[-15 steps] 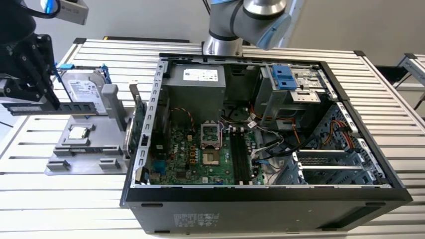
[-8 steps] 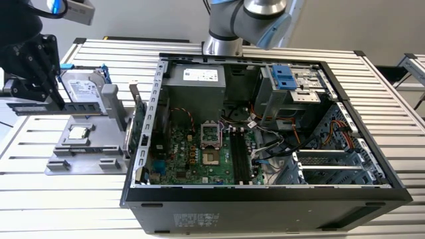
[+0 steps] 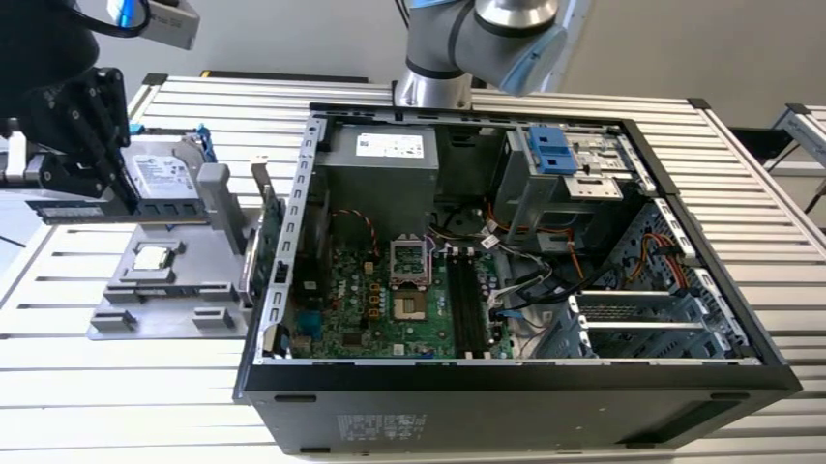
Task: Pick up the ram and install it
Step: 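Pick up the ram and move it above insertion slot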
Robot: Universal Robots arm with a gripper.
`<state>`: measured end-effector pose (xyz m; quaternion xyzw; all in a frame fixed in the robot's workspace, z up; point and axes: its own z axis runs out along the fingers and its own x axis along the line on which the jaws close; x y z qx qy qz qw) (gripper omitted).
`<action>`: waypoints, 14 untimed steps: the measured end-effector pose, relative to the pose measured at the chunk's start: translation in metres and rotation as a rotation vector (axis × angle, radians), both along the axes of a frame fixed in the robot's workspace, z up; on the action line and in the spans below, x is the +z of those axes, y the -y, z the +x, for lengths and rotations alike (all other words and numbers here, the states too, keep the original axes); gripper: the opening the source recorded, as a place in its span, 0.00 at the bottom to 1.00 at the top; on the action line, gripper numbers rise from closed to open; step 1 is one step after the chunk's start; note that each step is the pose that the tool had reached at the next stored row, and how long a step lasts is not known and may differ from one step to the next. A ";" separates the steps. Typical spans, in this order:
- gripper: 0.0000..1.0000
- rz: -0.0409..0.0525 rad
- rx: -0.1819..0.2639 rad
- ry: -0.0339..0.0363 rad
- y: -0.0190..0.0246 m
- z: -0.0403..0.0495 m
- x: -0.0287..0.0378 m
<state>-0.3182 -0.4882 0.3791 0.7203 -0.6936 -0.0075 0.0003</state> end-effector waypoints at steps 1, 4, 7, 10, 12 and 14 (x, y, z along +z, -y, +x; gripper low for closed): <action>0.00 -0.0001 0.000 0.0000 0.0000 0.0013 0.0000; 0.00 -0.0004 0.000 0.0001 0.0000 0.0052 0.0000; 0.00 -0.0008 0.000 -0.0001 0.0000 0.0093 0.0001; 0.00 -0.0011 0.000 0.0000 0.0000 0.0135 0.0000; 0.00 -0.0013 0.000 -0.0001 0.0000 0.0163 0.0000; 0.00 -0.0016 0.000 -0.0001 0.0000 0.0193 0.0000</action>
